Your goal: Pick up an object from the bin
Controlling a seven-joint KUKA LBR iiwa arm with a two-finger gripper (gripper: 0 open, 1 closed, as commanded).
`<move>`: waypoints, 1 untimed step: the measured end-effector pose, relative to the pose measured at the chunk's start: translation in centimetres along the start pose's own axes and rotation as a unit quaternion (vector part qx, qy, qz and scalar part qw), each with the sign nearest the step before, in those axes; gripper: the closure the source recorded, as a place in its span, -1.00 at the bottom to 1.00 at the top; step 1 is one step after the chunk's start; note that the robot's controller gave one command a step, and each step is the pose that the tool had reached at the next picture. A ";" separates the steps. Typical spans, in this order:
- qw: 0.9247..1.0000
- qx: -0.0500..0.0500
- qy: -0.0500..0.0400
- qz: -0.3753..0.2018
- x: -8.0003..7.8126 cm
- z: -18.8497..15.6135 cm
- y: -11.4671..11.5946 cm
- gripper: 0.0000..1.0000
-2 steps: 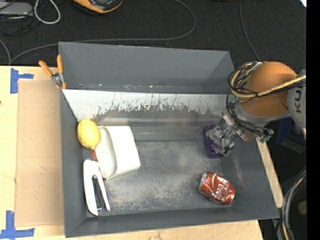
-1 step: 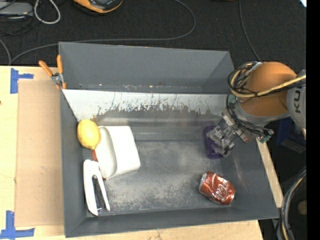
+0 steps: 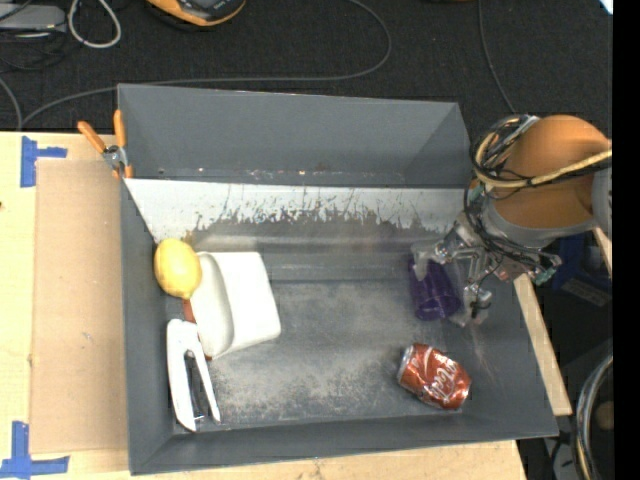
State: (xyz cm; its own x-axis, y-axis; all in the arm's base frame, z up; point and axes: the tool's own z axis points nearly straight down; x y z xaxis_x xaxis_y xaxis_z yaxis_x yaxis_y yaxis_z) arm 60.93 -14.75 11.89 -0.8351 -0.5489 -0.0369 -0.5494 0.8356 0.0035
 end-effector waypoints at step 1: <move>1.000 -0.001 0.001 0.001 0.1 0.1 0.0 -1.00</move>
Offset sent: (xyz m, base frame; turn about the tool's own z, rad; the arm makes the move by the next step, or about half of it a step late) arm 0.0013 0.0026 -0.0044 -0.0237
